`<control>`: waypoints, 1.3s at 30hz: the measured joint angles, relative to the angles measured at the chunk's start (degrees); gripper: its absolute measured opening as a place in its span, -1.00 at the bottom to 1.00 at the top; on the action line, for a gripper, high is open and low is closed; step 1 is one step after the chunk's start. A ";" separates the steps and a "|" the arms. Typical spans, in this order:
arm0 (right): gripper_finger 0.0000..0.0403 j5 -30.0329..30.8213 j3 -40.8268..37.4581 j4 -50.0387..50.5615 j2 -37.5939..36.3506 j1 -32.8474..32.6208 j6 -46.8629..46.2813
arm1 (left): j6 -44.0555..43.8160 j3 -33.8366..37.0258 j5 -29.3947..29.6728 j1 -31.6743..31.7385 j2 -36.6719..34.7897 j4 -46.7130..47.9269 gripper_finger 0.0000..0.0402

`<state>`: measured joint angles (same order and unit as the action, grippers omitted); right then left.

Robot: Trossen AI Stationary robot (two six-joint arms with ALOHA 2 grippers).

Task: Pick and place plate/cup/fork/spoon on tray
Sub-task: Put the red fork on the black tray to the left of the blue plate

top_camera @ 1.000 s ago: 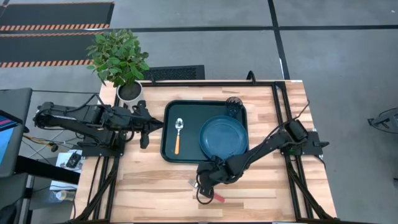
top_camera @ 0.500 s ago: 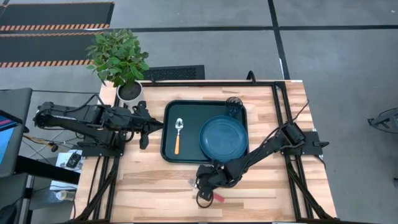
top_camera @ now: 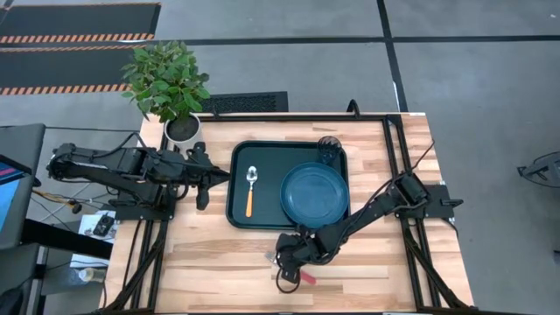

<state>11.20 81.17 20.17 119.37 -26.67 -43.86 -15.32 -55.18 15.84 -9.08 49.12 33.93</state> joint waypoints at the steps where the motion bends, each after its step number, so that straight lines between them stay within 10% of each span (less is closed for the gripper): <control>1: 0.02 -0.07 0.00 -0.34 -0.01 -0.03 0.43 | 0.01 0.00 0.00 0.00 0.00 0.02 -0.86; 22: -0.07 -0.81 0.20 -2.71 3.48 -1.88 -3.43 | -0.03 0.00 -0.01 0.00 0.00 -0.48 -0.86; 30: -0.89 0.46 0.09 -0.11 2.93 -0.90 -5.86 | -0.07 0.00 -0.01 0.00 0.01 -0.42 -0.86; 39: -0.97 5.56 -0.26 2.96 -1.31 0.27 -5.18 | -0.40 0.00 -0.01 0.00 0.02 -0.42 -0.86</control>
<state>16.76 80.90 23.13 118.06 -26.40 -49.04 -15.72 -55.18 15.84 -9.08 49.15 33.52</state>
